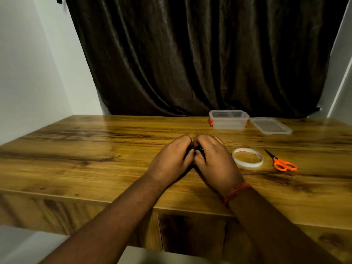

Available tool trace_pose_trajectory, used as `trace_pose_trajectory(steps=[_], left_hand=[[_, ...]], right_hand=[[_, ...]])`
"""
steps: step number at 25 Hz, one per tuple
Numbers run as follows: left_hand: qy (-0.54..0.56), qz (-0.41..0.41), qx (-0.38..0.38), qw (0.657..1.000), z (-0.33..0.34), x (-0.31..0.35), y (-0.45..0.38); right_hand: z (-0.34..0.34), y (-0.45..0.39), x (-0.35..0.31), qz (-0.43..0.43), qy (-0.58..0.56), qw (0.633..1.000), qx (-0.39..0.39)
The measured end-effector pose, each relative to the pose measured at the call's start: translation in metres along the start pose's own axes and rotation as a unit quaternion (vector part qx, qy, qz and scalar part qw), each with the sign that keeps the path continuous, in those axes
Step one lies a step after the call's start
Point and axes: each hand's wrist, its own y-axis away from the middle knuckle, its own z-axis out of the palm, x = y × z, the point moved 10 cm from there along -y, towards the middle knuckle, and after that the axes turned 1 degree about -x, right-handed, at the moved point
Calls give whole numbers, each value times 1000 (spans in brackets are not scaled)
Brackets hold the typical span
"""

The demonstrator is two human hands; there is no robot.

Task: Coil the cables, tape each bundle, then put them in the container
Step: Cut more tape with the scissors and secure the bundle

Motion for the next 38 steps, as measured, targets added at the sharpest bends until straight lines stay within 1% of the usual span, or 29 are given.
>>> trace_pose_trajectory(steps=[5,7,9,10,11,12,13,14,15,17,20,23,27,31,38], left_hand=[[-23,7,26,999,-6,1,0],[-30,30,25,999,-6,5,1],[-53,59,20,997,-3,10,1],[-63,70,20,995,-2,12,2],[-68,78,22,994,-1,12,2],[-69,82,23,994,-1,12,2],[-66,83,21,994,0,12,1],[-63,85,16,994,2,12,1],[-64,92,9,994,4,14,2],[-68,111,-9,991,8,21,4],[-67,120,-23,990,11,24,6],[-50,113,-27,992,12,21,5],[4,109,-32,994,11,24,5],[37,81,-41,995,11,19,5],[103,65,-1,993,3,13,1]], right_hand=[[5,2,-6,-8,-16,1000,-14],[6,2,1,24,-63,998,-11],[9,4,18,89,-159,983,-19],[14,6,26,125,-225,966,-34],[20,8,32,157,-305,938,-49],[26,9,37,184,-384,903,-55],[31,10,43,211,-454,864,-48],[32,10,49,234,-499,834,-30],[32,10,56,250,-515,820,-12],[29,10,61,256,-513,820,0],[26,10,60,239,-508,827,-12],[19,9,59,230,-501,834,9],[16,8,65,239,-479,844,37],[11,8,66,232,-457,857,53],[9,7,68,226,-444,865,66]])
